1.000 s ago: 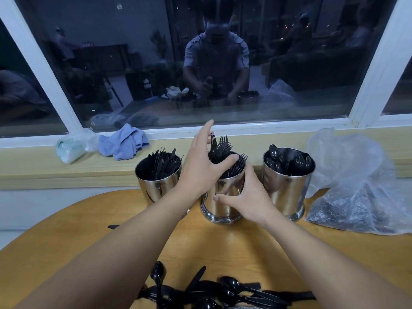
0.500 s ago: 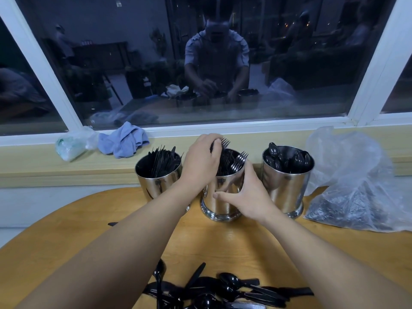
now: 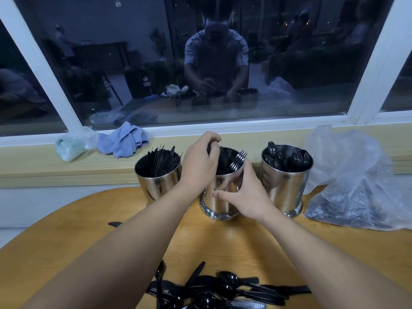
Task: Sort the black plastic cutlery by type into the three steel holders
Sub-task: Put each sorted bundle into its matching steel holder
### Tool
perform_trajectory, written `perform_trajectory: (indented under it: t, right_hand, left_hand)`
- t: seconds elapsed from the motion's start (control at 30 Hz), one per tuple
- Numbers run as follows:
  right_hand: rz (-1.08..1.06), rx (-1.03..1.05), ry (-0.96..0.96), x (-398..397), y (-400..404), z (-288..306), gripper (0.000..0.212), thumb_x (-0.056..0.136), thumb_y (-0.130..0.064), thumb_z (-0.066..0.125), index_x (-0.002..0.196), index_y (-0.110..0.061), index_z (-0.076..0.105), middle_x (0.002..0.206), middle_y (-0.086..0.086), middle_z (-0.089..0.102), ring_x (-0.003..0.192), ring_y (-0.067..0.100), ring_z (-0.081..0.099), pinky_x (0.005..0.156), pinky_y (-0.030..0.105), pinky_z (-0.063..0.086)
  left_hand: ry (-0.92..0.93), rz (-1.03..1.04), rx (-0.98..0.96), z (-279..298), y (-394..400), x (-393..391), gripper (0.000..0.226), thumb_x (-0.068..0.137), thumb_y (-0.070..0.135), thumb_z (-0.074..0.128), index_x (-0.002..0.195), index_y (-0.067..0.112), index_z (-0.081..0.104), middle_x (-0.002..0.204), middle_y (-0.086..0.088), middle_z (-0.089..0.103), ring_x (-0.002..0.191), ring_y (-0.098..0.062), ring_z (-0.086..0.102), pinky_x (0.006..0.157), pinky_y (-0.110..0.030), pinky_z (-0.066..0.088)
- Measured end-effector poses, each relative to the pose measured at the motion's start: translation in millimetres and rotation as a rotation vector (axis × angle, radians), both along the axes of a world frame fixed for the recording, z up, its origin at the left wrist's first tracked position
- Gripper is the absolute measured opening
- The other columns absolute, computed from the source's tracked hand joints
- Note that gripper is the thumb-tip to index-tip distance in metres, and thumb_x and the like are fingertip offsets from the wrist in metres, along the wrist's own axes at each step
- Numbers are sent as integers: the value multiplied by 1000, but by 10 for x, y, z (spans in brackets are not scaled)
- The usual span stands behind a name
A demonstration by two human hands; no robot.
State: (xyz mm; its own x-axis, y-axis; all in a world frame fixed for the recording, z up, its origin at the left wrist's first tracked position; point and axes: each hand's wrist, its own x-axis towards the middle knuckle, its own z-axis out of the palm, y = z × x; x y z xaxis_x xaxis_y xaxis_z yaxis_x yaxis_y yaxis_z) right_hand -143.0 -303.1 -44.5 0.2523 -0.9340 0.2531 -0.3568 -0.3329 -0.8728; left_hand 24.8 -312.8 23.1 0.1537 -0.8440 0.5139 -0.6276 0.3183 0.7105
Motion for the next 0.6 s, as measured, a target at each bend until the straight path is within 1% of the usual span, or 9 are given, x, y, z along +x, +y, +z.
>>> perform_trajectory:
  t: [0.03, 0.1, 0.13, 0.2, 0.3, 0.37, 0.43, 0.53, 0.6]
  right_hand:
    - [8, -3, -3, 0, 1, -1, 87, 71, -42, 100, 134, -36, 42, 96, -14, 80, 112, 6, 64, 105, 44, 53]
    - [12, -8, -7, 3, -5, 0, 90, 70, -43, 100, 137, -38, 40, 97, -15, 80, 113, 7, 64, 105, 45, 53]
    - [6, -9, -9, 5, -10, -5, 93, 69, -46, 100, 139, -39, 40, 99, -15, 80, 115, 7, 64, 105, 45, 53]
    - [-16, 1, -9, 3, -26, -16, 96, 64, -53, 101, 139, -44, 40, 104, -15, 78, 115, 6, 65, 104, 44, 55]
    - [-43, -4, -3, 10, -27, -18, 99, 60, -58, 100, 138, -47, 40, 107, -14, 77, 116, 5, 65, 104, 42, 55]
    - [-68, -3, 6, 10, -19, -18, 106, 56, -62, 100, 141, -46, 39, 113, -13, 75, 119, 5, 65, 105, 42, 55]
    - [-73, 1, 22, -4, 8, -20, 112, 54, -64, 101, 145, -44, 38, 119, -12, 73, 122, 7, 64, 107, 42, 55]
    - [-79, 9, 79, -45, 90, 25, 126, 53, -66, 101, 155, -35, 34, 135, -15, 65, 128, 8, 60, 111, 41, 53]
    - [-82, 0, 100, -75, 137, 67, 125, 54, -65, 101, 155, -36, 33, 140, -17, 60, 130, 8, 58, 111, 38, 52]
  left_hand:
    - [-29, 33, 16, -12, -7, 16, 27, 113, 21, 50, 119, 26, 75, 111, 13, 77, 100, -7, 67, 95, -33, 53]
    - [-45, 37, 63, -33, -13, 39, 31, 114, 24, 50, 128, 24, 77, 128, 14, 76, 120, -5, 65, 110, -30, 49]
    - [-48, 21, 88, -36, -6, 47, 30, 113, 27, 53, 132, 25, 77, 134, 14, 75, 125, -3, 63, 112, -27, 47]
    - [-66, -28, 112, -37, 28, 57, 31, 109, 36, 63, 137, 28, 75, 138, 18, 72, 128, 1, 61, 111, -19, 43]
    - [-90, -82, 76, -27, 68, 122, 37, 103, 37, 74, 139, 32, 73, 138, 20, 69, 126, 14, 56, 104, -2, 33]
    - [-103, -101, 66, 7, 90, 186, 43, 101, 39, 77, 143, 35, 69, 141, 22, 64, 126, 24, 48, 102, 4, 29]
    - [-101, -131, 87, 44, 124, 245, 48, 101, 43, 78, 147, 37, 67, 144, 23, 63, 129, 23, 47, 104, 0, 31]
    - [-94, -174, 127, 107, 194, 299, 54, 101, 51, 75, 152, 39, 61, 148, 21, 63, 137, 9, 54, 113, -20, 42]
    - [-109, -161, 120, 171, 226, 314, 56, 102, 54, 72, 154, 37, 61, 150, 21, 63, 139, 5, 55, 118, -27, 43]
